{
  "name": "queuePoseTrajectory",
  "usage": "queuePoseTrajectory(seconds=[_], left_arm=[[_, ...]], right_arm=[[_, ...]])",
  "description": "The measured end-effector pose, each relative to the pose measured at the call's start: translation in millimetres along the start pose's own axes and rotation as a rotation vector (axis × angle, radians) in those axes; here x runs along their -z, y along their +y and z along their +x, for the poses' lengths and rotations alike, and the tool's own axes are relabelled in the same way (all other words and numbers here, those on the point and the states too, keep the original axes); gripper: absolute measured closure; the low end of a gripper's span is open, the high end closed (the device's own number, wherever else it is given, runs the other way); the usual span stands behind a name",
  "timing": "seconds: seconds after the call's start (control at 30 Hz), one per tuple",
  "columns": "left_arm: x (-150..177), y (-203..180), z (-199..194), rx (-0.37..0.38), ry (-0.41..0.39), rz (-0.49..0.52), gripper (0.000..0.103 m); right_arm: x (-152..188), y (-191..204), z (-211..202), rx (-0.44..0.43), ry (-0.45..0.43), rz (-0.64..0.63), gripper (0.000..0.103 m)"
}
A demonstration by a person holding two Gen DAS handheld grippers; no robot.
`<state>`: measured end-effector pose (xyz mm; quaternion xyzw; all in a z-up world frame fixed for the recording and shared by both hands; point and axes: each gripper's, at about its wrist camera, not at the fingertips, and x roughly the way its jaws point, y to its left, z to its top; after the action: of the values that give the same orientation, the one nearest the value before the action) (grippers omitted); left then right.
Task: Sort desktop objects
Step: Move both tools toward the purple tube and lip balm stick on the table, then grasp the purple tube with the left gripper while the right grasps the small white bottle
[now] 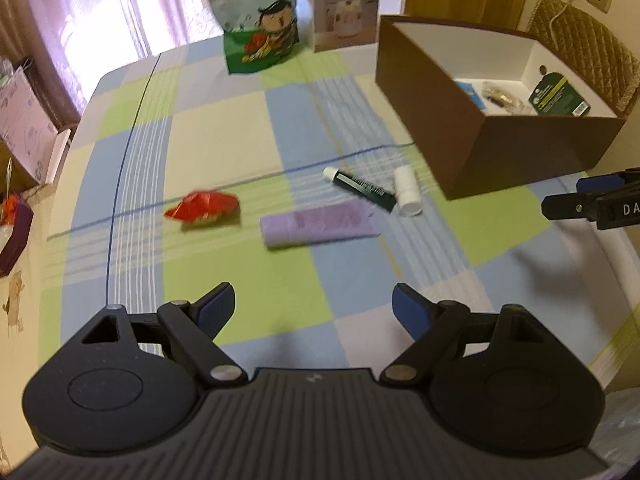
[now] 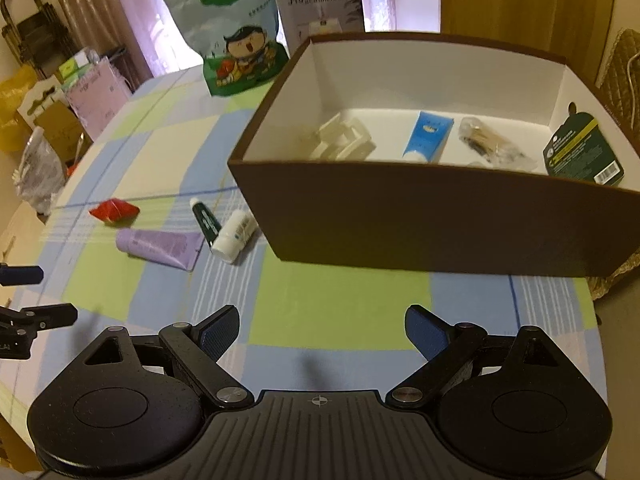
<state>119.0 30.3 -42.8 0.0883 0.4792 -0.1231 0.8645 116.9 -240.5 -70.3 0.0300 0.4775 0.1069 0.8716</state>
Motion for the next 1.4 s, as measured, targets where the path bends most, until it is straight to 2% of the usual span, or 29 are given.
queuePoseTrajectory(seconds=[0.1, 0.27, 0.53, 0.77, 0.87, 0.97, 1.1, 1.17, 1.2, 1.27, 1.4], left_arm=[[7, 3, 7, -0.006, -0.004, 0.012, 0.02], [7, 7, 18, 0.031, -0.026, 0.082, 0.022], [-14, 16, 43, 0.091, -0.046, 0.293, 0.035], [-38, 8, 75, 0.165, -0.048, 0.538, 0.035], [-43, 2, 88, 0.198, -0.028, 0.634, 0.035], [-47, 1, 102, 0.225, 0.006, 0.689, 0.035], [-55, 5, 117, 0.26, 0.063, 0.708, 0.044], [-58, 8, 122, 0.283, 0.094, 0.692, 0.063], [-59, 9, 125, 0.287, 0.102, 0.68, 0.065], [-57, 12, 124, 0.303, 0.111, 0.66, 0.075], [-43, 19, 115, 0.307, 0.118, 0.615, 0.077]], right_arm=[[2, -2, 6, 0.009, 0.015, 0.009, 0.008], [2, -11, 11, 0.015, 0.029, 0.044, 0.008], [3, -24, 17, 0.035, 0.052, 0.101, 0.008], [6, -25, 21, 0.048, 0.071, 0.131, 0.008], [8, -24, 21, 0.053, 0.073, 0.133, 0.008], [9, -23, 19, 0.06, 0.074, 0.138, 0.008], [12, -22, 17, 0.063, 0.073, 0.15, 0.008], [12, -20, 16, 0.058, 0.069, 0.151, 0.008], [12, -19, 15, 0.054, 0.063, 0.15, 0.008], [12, -15, 14, 0.033, 0.051, 0.148, 0.008], [9, 0, 15, -0.049, 0.014, 0.142, 0.008]])
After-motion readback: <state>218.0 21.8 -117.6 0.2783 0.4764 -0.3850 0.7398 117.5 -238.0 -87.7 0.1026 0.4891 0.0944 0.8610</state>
